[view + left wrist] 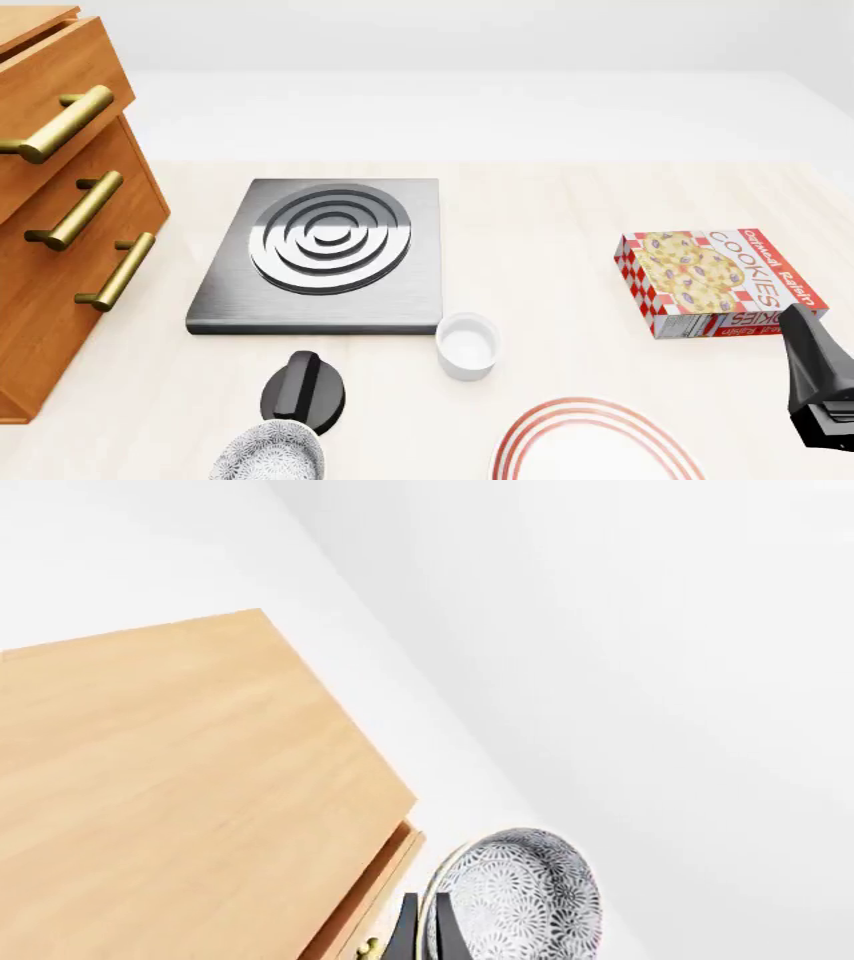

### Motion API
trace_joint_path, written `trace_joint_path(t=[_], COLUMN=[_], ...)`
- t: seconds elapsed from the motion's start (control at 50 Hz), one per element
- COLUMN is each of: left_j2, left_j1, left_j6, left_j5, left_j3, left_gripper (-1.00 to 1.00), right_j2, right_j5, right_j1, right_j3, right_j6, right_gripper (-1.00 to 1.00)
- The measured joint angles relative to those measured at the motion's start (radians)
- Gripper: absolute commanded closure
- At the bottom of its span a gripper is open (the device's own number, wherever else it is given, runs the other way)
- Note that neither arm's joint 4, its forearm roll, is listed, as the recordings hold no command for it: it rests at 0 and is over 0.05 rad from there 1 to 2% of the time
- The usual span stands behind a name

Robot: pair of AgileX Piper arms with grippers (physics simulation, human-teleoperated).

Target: Pick the akita bowl on the wooden cabinet and place it on the plate.

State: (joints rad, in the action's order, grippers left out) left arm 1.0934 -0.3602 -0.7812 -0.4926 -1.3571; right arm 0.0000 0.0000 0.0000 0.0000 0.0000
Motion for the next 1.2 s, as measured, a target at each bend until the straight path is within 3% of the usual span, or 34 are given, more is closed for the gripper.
trace_joint_path(t=[0.36, 1.2], left_j2=[-0.032, -0.045], left_j1=[0.078, 0.274], left_j6=[-0.044, -0.038], left_j5=[-0.023, -0.073], left_j3=[0.014, 0.016], left_gripper=[1.0, 1.0], right_j2=[0.0, 0.0], right_j5=[0.0, 0.0], right_j1=[0.0, 0.0], right_j3=[0.0, 0.0], right_j6=[0.0, 0.0], right_gripper=[-1.0, -1.0])
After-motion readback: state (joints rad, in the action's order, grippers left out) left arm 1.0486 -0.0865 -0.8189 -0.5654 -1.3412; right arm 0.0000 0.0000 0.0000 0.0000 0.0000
